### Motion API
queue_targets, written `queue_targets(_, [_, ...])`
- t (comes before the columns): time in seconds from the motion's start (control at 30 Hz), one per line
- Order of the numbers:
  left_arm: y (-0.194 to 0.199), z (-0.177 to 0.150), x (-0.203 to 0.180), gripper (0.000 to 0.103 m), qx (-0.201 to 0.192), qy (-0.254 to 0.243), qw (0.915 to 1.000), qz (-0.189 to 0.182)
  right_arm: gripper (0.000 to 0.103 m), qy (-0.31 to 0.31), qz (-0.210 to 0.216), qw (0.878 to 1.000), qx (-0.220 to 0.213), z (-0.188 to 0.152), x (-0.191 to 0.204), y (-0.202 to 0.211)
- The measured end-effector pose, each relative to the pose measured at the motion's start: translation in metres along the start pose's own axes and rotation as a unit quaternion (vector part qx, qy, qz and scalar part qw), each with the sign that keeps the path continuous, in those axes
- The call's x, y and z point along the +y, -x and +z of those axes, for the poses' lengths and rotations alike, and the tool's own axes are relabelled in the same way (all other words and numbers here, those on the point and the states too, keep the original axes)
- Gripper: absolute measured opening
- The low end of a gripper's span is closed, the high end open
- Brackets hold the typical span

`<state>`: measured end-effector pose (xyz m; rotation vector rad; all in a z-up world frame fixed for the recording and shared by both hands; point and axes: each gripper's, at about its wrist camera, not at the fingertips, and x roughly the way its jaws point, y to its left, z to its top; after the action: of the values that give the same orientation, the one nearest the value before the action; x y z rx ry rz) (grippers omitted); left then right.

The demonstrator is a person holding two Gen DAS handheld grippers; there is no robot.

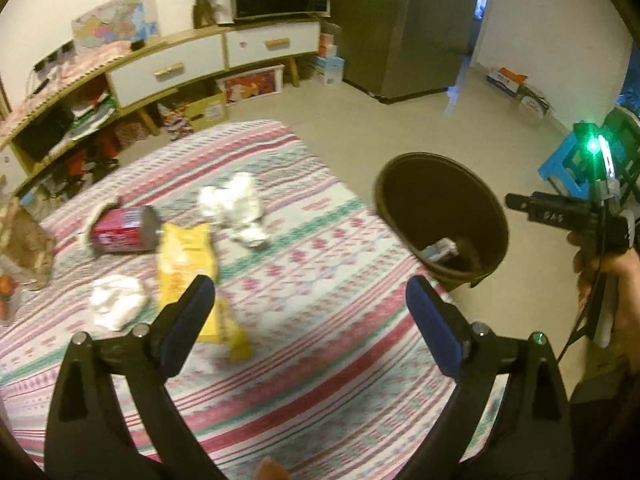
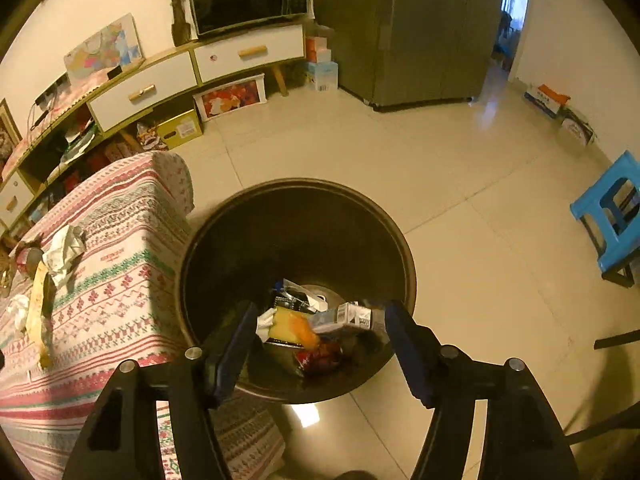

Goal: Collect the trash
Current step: 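Move both grippers back over the table toward the white tissue and yellow packet, then grasp the crumpled white tissue with the left gripper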

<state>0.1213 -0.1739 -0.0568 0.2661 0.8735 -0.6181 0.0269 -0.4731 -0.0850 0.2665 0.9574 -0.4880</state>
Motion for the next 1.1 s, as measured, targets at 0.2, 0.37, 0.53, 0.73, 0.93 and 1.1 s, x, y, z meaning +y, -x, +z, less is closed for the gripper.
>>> queue_targets(0.2, [0.014, -0.01, 0.041, 0.097, -0.009, 0.021, 0.9995, 0.021, 0.071, 0.016, 0.004, 1.0, -0.013, 0.002, 0.019, 0.015])
queue_targets(0.37, [0.022, -0.019, 0.073, 0.097, -0.013, 0.038, 0.9983, 0.042, 0.074, 0.038, 0.013, 0.999, -0.024, 0.003, 0.041, 0.027])
queue_targets(0.53, [0.025, -0.029, 0.105, 0.097, -0.015, 0.064, 0.9958, 0.063, 0.079, 0.064, 0.026, 0.997, -0.033, 0.001, 0.07, 0.04])
queue_targets(0.73, [0.02, -0.039, 0.143, 0.098, 0.001, 0.097, 0.9915, 0.088, 0.082, 0.103, 0.056, 0.993, -0.026, -0.01, 0.113, 0.044])
queue_targets(0.93, [0.003, -0.039, 0.18, 0.098, 0.02, 0.133, 0.9875, 0.082, 0.083, 0.163, 0.063, 0.985, -0.009, -0.024, 0.165, 0.033])
queue_targets(1.1, [-0.021, -0.044, 0.203, 0.098, 0.034, 0.177, 0.9819, 0.058, 0.083, 0.203, 0.063, 0.977, 0.009, -0.033, 0.201, 0.018])
